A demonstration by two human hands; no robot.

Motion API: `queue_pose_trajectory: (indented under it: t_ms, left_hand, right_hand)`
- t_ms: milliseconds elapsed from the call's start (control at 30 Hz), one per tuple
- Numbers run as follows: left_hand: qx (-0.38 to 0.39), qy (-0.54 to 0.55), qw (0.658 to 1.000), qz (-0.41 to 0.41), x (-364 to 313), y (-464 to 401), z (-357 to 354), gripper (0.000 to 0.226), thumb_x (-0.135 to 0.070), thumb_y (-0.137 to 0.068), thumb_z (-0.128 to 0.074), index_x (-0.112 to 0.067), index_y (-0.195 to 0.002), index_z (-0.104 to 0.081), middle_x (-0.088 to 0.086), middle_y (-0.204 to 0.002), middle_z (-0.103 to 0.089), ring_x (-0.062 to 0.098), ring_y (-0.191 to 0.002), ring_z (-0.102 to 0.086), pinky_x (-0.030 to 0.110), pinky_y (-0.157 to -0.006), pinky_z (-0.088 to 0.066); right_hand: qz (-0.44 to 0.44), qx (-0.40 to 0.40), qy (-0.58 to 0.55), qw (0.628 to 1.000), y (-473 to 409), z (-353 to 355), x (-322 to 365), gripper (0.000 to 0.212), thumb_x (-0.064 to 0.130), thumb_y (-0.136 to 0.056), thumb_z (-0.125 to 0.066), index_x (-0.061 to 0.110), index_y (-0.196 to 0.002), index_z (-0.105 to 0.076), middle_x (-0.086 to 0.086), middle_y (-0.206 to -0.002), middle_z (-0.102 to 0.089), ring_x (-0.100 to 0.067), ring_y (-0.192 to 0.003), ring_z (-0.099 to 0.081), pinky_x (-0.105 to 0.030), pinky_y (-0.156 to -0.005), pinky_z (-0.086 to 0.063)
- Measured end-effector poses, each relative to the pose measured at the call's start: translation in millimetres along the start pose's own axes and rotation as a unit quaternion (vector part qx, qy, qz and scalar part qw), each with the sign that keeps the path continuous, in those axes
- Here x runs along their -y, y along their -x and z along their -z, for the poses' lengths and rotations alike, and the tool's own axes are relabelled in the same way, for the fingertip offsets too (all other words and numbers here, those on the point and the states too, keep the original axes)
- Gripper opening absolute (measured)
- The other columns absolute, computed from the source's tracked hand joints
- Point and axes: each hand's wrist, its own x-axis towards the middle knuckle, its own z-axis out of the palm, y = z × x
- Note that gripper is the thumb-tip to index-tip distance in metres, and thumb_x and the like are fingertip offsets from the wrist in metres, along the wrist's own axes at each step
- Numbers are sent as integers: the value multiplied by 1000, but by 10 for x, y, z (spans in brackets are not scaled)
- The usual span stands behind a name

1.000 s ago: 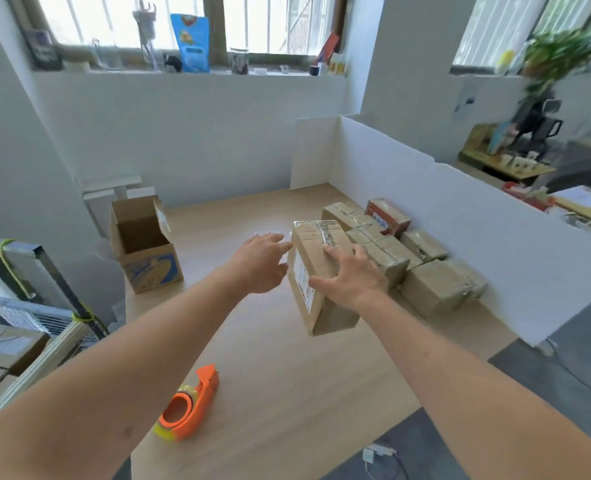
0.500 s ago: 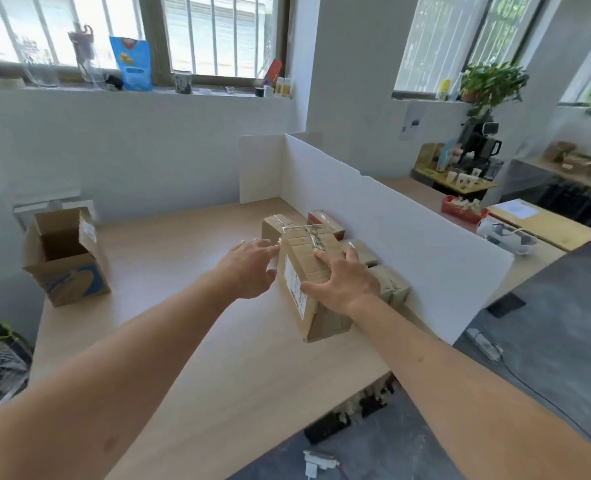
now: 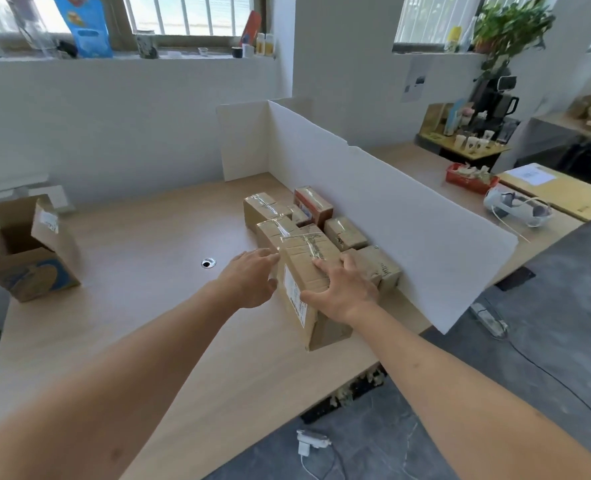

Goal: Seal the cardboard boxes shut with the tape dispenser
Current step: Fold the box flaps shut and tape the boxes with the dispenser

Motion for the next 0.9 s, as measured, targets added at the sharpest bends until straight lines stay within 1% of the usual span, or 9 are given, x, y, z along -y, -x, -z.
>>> queue_pose_trajectory:
  t_ms: [100, 333, 467, 567, 667, 800, 900]
  left_hand:
    - [22, 10, 1000, 5, 48, -274, -191, 51, -31, -97, -56, -15, -145, -47, 2, -144, -50, 26, -133, -47, 37, -110, -35]
    - [71, 18, 997, 38, 102, -706, -570, 52, -31, -98, -55, -15, -146, -44, 3, -144, -48, 28, -133, -47, 39, -109, -38]
    - [90, 25, 993, 66, -6, -890, -748, 52, -30, -98, -54, -18, -148, -43, 3, -148, -46, 28, -135, -45, 39, -111, -36]
    - [83, 27, 992, 95, -134, -1029, -895, 51, -30, -97, -56, -17, -145, -46, 4, -145, -48, 27, -133, -47, 39, -109, -39]
    - [84, 35, 986, 143, -285, -1133, -1041, 49, -30, -96, -56, -16, -142, -47, 4, -142, -50, 27, -131, -49, 38, -105, -41]
    - [69, 48, 975, 206, -446, -1220, -1233, 48, -30, -96, -55, -13, -140, -47, 5, -142, -49, 27, -131, -49, 39, -105, -40]
    - [90, 59, 966, 234, -511, -1226, -1375, 51, -29, -97, -55, -13, -144, -43, 6, -149, -43, 29, -135, -46, 40, -107, -39]
  right_hand:
    - [-14, 21, -9, 1000, -252, -141, -112, 87, 73, -68, -61, 52, -149, -36, 1, -158, -26, -31, -134, -44, -43, -104, -44]
    - [-27, 84, 4, 996, -671, -451, -433, 87, 74, -68, -58, 53, -149, -34, 1, -154, -27, -29, -132, -42, -44, -105, -42]
    - [-1, 124, 11, 992, -870, -567, -660, 85, 72, -69, -59, 52, -148, -35, 0, -155, -26, -30, -132, -43, -45, -106, -42]
    - [26, 143, 18, 989, -1061, -637, -862, 85, 73, -69, -60, 52, -148, -34, -1, -154, -26, -32, -131, -43, -46, -106, -42]
    - [62, 163, 28, 984, -1264, -694, -1050, 85, 73, -71, -58, 51, -149, -32, -2, -155, -27, -33, -131, -44, -46, -105, -42]
    - [98, 170, 23, 980, -1484, -801, -1224, 83, 73, -73, -58, 50, -148, -31, -1, -153, -27, -33, -131, -43, -46, -105, -42]
    - [108, 166, 20, 980, -1570, -937, -1282, 80, 71, -75, -59, 49, -147, -33, -2, -153, -26, -34, -130, -43, -45, -103, -42]
